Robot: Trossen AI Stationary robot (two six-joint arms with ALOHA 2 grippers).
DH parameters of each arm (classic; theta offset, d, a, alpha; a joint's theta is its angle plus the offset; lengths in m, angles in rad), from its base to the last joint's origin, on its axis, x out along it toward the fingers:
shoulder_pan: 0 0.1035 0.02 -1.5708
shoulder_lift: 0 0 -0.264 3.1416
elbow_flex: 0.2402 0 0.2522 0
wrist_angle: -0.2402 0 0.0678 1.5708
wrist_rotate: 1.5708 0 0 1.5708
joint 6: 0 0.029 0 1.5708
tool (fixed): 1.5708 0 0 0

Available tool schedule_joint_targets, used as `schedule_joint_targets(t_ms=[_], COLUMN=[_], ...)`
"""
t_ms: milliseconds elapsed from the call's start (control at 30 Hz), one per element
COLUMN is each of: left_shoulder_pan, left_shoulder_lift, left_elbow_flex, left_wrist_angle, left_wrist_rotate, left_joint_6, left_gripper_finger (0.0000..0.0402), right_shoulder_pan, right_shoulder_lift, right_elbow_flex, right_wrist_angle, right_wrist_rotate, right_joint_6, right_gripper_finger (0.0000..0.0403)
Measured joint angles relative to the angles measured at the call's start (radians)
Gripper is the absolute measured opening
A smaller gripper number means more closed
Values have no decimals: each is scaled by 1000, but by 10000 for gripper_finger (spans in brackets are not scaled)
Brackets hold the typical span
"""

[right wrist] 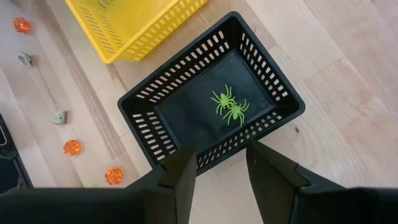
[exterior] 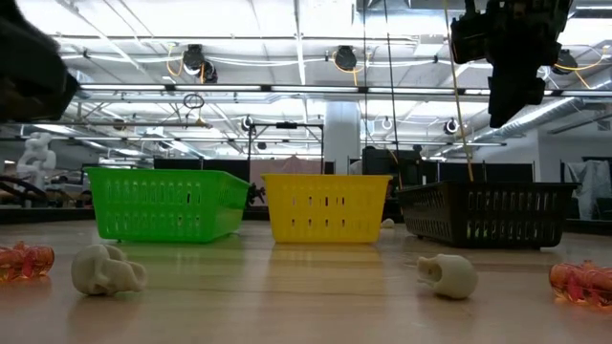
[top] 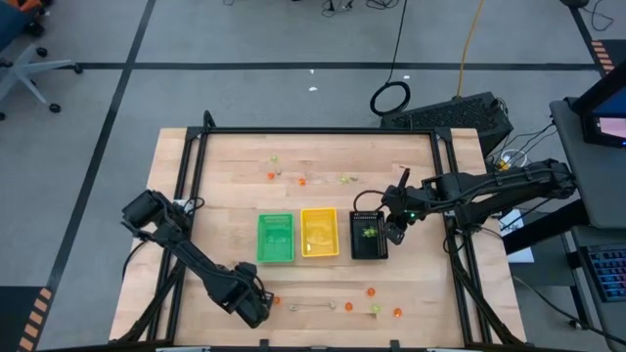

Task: Sort Halloween decoration
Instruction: Put the green spider toy into the black basket

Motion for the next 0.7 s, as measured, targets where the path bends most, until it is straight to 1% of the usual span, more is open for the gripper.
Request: schedule_joint_targets(t_ms=[200, 267, 567, 700], left_shoulder_pan=[1, 3, 3, 3], left_shoulder_lift=[7, 7, 7, 7], left_elbow_flex=[0, 0, 0, 0], left_wrist_angle=[6, 6, 22, 24], left_wrist_rotate=[-1, -1, 19, 24], left_joint_6=[0, 0, 1, 0], left_gripper_finger=[201, 193, 97, 71], right_shoulder_pan=[0, 0, 0, 0], right_shoulder_lift=[0, 0, 0, 0], right_elbow_flex=[0, 0, 0, 0], right_wrist_angle=[0, 0, 0, 0], right_wrist_rotate=[0, 0, 0, 0], right_joint_6=[0, 0, 0, 0], right_gripper_finger=[130, 130, 130, 130])
